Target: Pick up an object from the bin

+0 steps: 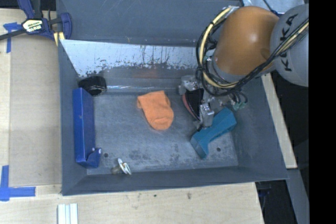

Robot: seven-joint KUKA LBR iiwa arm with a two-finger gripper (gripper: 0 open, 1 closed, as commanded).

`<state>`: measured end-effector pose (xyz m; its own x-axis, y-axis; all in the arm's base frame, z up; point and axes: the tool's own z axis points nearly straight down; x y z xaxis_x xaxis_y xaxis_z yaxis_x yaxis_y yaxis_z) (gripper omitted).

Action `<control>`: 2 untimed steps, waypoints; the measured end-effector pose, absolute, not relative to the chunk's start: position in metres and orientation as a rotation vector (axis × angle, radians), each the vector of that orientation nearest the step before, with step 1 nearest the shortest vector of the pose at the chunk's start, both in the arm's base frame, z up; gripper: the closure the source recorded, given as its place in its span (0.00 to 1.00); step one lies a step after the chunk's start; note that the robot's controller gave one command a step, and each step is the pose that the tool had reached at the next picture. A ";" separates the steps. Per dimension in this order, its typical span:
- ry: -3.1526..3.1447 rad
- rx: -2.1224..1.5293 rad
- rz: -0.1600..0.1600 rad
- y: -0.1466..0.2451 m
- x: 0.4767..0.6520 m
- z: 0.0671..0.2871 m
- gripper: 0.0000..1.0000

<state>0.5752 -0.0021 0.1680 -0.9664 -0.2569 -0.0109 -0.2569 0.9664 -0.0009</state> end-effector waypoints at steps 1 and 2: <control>3.069 -0.649 -0.010 -0.025 0.610 0.128 0.00; 3.048 -0.742 0.001 -0.017 0.619 0.099 0.00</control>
Offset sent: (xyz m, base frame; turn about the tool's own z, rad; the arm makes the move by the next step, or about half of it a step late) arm 0.0414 -0.0173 -0.0744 -0.2235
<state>0.6191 -0.0174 0.0989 -0.8880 -0.4597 -0.0045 -0.4597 0.8881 -0.0004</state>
